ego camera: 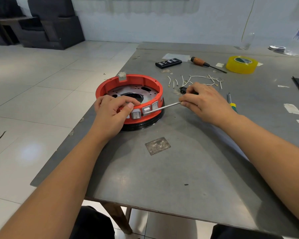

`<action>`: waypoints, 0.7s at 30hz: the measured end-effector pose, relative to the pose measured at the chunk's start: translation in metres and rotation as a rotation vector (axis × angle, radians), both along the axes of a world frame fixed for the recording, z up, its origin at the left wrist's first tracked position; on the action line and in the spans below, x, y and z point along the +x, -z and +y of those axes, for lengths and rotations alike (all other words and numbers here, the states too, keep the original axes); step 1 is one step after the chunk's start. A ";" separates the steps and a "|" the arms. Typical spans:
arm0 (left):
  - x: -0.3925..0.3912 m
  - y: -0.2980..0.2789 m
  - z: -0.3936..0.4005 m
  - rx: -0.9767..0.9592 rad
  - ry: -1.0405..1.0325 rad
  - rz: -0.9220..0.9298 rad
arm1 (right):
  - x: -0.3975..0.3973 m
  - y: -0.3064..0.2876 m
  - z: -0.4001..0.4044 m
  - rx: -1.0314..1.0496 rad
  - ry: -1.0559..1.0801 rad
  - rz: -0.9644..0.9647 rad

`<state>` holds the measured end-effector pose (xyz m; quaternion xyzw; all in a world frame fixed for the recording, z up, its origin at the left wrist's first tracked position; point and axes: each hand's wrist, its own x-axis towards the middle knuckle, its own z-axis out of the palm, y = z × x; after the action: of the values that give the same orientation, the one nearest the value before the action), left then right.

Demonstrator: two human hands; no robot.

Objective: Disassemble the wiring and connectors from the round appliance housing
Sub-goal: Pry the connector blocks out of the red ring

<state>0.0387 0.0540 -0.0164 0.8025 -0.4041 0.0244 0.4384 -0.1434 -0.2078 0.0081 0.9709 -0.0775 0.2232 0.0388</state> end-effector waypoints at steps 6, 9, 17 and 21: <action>0.001 0.003 0.007 0.055 0.034 -0.012 | -0.012 0.004 0.008 -0.023 0.024 -0.031; 0.001 0.002 0.007 0.047 0.024 -0.032 | -0.026 0.006 0.015 -0.049 0.048 -0.039; 0.002 0.002 0.008 0.009 0.039 -0.053 | -0.034 0.007 0.030 -0.018 0.096 0.005; 0.000 0.002 0.010 -0.024 0.080 -0.071 | -0.034 0.012 0.029 -0.031 0.120 -0.016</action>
<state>0.0383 0.0640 -0.0180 0.7790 -0.4506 0.0401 0.4342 -0.1773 -0.1783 -0.0041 0.9620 -0.1322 0.2293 0.0666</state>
